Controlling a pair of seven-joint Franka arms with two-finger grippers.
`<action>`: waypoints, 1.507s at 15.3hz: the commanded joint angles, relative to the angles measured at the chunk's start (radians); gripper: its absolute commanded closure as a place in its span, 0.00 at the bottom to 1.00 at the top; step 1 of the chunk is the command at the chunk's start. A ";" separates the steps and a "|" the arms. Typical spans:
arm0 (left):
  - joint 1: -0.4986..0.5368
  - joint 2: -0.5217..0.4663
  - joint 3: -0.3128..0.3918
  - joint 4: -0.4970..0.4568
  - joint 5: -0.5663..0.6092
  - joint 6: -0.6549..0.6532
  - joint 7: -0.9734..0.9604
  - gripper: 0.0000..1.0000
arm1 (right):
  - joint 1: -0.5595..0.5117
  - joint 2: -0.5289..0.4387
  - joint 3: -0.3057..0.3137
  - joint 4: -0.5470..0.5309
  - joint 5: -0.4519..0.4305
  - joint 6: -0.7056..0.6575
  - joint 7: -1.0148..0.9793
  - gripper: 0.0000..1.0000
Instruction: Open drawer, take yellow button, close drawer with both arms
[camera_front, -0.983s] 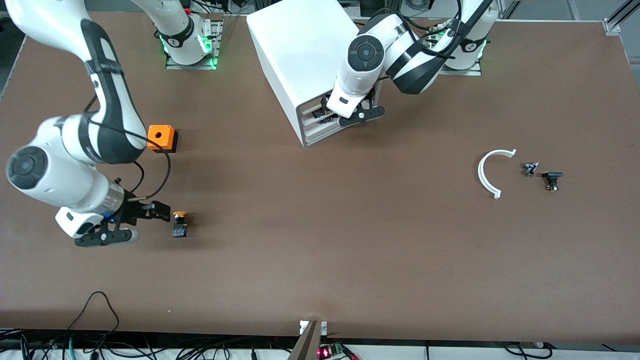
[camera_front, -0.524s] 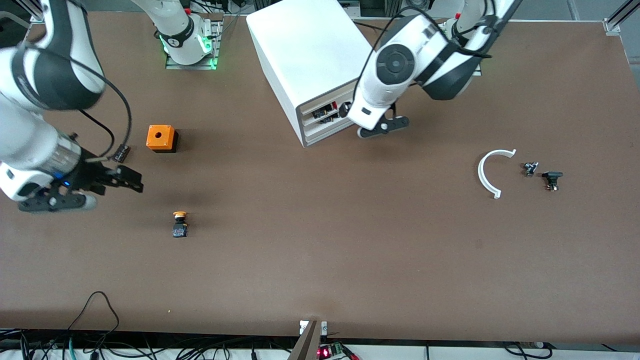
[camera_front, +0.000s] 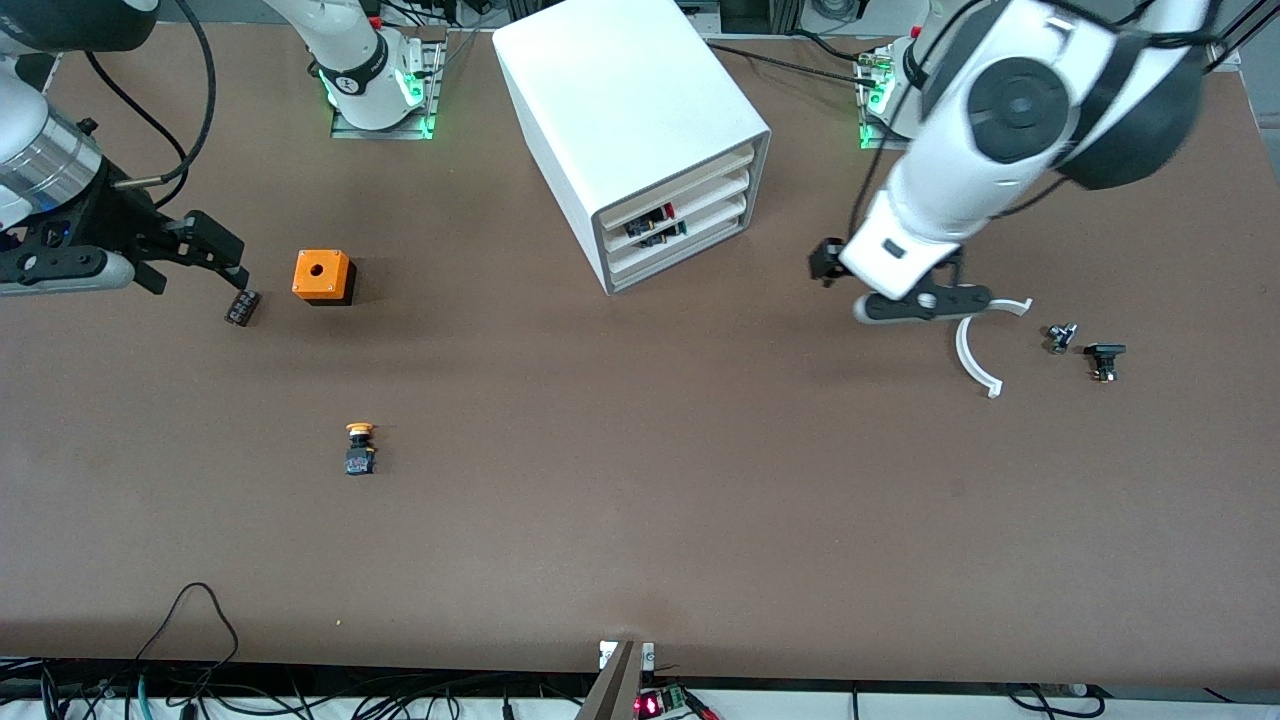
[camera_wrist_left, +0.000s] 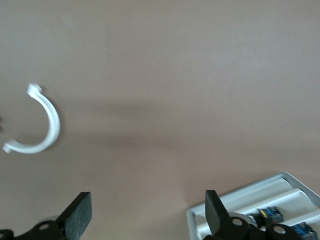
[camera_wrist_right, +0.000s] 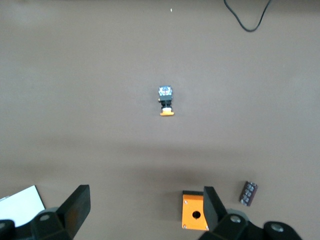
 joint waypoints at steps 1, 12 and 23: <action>-0.004 -0.079 0.128 0.003 0.002 -0.015 0.204 0.00 | -0.020 -0.050 0.020 -0.065 -0.016 0.013 0.029 0.00; -0.189 -0.253 0.524 -0.125 -0.001 0.013 0.586 0.00 | -0.020 -0.016 0.017 0.021 -0.054 -0.122 0.046 0.00; -0.183 -0.241 0.523 -0.095 -0.030 -0.020 0.588 0.00 | -0.018 0.001 0.019 0.050 -0.055 -0.120 0.035 0.00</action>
